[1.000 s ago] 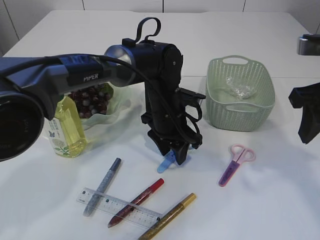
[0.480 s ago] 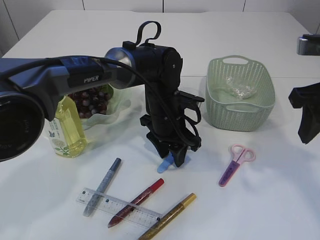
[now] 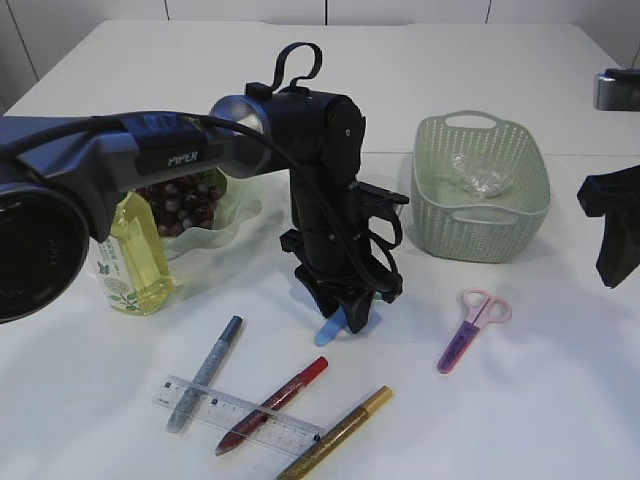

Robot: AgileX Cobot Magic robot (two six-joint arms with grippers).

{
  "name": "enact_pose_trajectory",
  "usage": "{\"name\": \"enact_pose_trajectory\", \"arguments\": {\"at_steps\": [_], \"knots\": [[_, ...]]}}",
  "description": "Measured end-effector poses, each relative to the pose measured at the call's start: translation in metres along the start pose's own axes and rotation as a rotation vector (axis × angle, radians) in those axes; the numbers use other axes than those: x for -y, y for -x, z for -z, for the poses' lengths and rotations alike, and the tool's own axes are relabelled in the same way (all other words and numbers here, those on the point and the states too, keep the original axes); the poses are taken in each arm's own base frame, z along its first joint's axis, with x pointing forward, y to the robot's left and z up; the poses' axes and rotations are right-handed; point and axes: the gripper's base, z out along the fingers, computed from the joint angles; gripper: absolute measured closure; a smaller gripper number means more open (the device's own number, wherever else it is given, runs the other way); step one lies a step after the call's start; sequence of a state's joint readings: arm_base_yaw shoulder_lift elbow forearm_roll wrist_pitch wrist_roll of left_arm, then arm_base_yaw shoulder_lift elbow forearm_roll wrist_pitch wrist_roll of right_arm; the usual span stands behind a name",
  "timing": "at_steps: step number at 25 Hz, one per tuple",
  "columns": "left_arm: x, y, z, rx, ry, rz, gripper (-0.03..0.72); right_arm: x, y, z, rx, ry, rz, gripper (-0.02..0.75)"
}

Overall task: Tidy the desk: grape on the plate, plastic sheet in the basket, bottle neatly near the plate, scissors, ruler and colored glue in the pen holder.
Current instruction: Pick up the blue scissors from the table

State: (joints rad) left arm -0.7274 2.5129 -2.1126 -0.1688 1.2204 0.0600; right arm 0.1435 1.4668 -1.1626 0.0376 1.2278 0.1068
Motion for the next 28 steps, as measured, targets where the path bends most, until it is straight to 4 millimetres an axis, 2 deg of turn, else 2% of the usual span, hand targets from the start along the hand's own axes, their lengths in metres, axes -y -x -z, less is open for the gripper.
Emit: {"name": "enact_pose_trajectory", "arguments": {"at_steps": [18, 28], "knots": [[-0.0027, -0.0001, 0.0000, -0.002, 0.030, -0.004, 0.358, -0.0002, 0.0002, 0.0000, 0.002, 0.002, -0.001, 0.307], [0.0060, -0.0008, -0.0040, -0.010, 0.055, -0.014, 0.358, -0.0003, 0.0001, 0.0000, 0.002, 0.003, -0.001, 0.307]]}}
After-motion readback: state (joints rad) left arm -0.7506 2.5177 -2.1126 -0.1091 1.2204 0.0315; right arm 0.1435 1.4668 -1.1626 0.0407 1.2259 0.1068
